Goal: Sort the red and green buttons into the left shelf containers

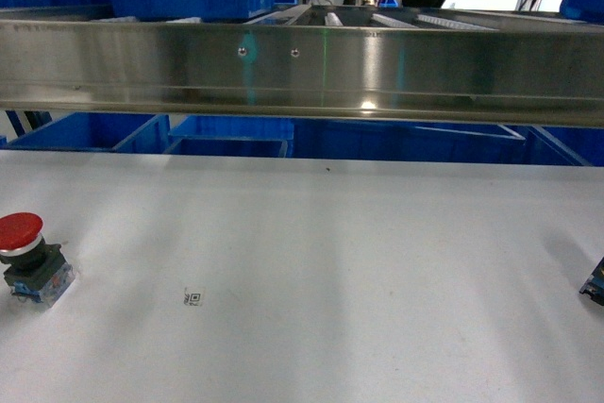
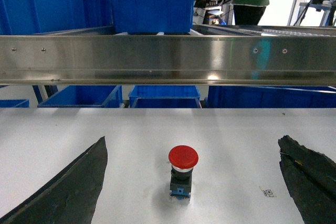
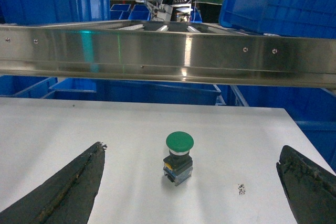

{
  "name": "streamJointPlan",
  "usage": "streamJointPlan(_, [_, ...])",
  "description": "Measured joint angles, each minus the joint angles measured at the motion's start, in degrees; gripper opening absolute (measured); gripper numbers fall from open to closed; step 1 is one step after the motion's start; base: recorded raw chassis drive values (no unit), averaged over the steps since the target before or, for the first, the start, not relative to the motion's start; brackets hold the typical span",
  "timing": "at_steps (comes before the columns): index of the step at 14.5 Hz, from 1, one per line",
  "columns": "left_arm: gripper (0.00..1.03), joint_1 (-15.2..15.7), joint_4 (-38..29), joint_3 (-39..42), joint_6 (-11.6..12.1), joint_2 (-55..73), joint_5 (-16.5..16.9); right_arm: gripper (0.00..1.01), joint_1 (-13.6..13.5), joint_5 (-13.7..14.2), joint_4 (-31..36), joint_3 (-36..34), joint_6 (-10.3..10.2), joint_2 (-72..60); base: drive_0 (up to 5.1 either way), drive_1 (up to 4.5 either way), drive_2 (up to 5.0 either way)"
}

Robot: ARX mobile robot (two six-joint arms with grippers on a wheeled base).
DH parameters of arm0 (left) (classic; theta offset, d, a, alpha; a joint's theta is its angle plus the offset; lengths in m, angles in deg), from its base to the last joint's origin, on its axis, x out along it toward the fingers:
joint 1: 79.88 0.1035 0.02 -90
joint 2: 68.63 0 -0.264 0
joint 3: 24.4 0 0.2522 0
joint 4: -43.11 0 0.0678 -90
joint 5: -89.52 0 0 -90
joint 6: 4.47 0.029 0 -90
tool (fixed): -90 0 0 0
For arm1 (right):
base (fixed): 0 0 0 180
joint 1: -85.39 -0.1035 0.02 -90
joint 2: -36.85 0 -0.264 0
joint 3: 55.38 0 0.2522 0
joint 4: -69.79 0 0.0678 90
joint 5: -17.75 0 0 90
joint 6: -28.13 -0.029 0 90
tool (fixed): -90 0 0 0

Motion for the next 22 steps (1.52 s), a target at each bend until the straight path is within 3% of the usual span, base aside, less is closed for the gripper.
streamJointPlan(15, [0.98,0.0,0.0,0.0,0.0,0.0,0.0,0.98,0.0,-0.07,0.0,0.0,0.0,0.0,0.0,0.0,0.0])
streamJointPlan(18, [0.98,7.02,-9.77,-0.35,-1.18,7.41,8.7,0.98,-0.02,-1.14,12.5,0.07,-0.02,-9.97,0.0,0.0,0.0])
streamJointPlan(19, [0.98,8.83,-17.73,-1.75,-1.68,16.55,11.63,0.98,-0.04,-1.14,18.64,0.61,0.17,-17.59,0.0,0.0,0.0])
streamJointPlan(20, [0.98,9.31,-29.31,-7.3,-2.69,29.35,13.7,0.98,-0.87,-1.07,26.95,4.57,0.76,-29.51,0.0,0.0,0.0])
streamJointPlan(21, [0.98,8.5,-34.67,-11.65,-2.64,36.7,13.44,0.98,-1.55,-1.01,30.77,8.11,1.68,-36.81,0.0,0.0,0.0])
streamJointPlan(22, [0.98,7.17,-34.25,-15.28,-2.47,42.36,13.51,0.98,-1.84,-1.14,29.66,11.3,2.05,-42.62,0.0,0.0,0.0])
